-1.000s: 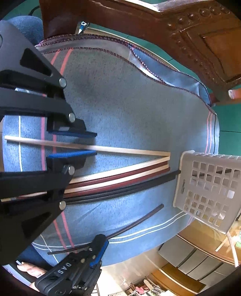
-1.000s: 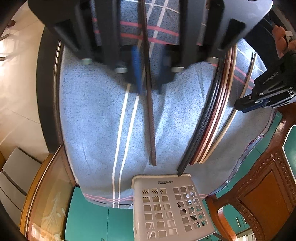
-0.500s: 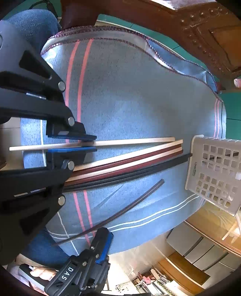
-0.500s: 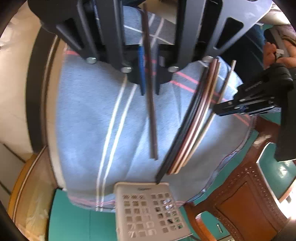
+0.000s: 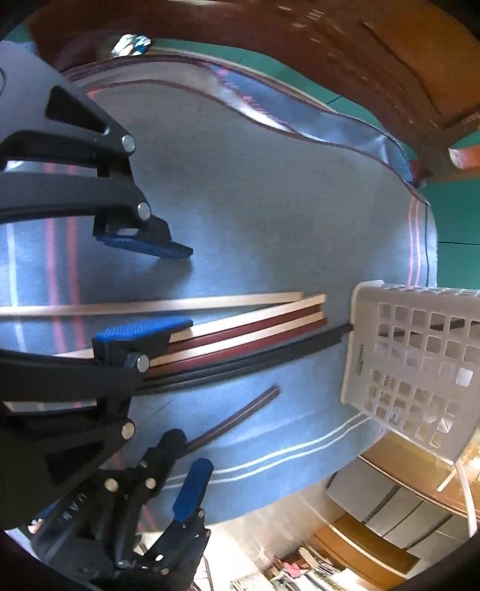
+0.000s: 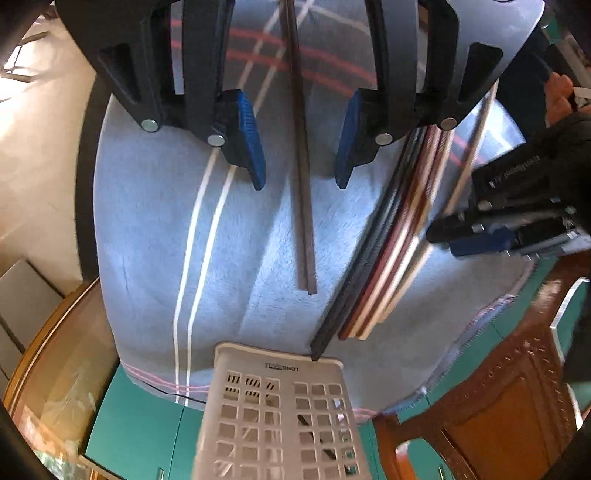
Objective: Organize utensils
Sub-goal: 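Close left tool on a light wooden chopstick while right tool grasps a dark chopstick, then lift both chopsticks and insert them upright into the white basket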
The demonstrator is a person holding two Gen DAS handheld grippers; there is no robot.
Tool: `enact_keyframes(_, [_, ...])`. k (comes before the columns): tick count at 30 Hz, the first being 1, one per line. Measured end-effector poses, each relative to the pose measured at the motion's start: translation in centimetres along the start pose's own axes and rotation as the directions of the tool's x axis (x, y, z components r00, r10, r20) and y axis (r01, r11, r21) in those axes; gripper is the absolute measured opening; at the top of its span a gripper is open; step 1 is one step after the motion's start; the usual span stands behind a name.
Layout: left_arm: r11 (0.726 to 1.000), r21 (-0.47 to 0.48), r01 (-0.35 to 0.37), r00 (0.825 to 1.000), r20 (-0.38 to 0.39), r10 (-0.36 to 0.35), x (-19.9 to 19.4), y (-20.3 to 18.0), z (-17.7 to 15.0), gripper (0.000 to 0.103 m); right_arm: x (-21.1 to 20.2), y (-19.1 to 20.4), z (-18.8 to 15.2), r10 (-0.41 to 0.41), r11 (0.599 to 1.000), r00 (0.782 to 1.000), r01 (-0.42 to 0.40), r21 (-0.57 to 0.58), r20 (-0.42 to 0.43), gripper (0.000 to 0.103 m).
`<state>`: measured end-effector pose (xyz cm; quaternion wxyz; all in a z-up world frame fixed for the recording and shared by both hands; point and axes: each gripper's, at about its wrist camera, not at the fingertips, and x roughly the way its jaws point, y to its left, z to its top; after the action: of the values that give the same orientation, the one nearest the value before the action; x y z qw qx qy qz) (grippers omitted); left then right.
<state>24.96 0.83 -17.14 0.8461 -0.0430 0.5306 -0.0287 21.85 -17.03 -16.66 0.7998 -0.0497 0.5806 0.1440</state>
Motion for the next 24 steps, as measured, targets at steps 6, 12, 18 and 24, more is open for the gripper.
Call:
enact_keyframes(6, [0.997,0.039,-0.062,0.998,-0.017,0.063,1.3,-0.6,2.6,0.034,0.9,0.4,1.5,-0.046,0.999,0.999,0.046,-0.018,0.006,0.039])
enact_keyframes(12, [0.996,0.039,-0.078,0.997,-0.009,0.078,2.0,-0.9,3.9,0.037,1.9,0.3,3.0,-0.058,0.998,0.998,0.058,-0.004,0.020,0.040])
enact_keyframes(18, [0.997,0.029,-0.074,0.997,0.005,0.074,1.5,0.0,3.6,0.018,2.3,0.4,4.2,-0.030,1.000,0.999,0.030,-0.008,0.032,0.009])
enact_keyframes(24, [1.000,-0.003,-0.022,0.999,0.031,0.022,0.6,0.8,4.2,0.007,1.1,0.1,4.6,0.012,1.000,0.997,-0.013,0.015,0.078,0.006])
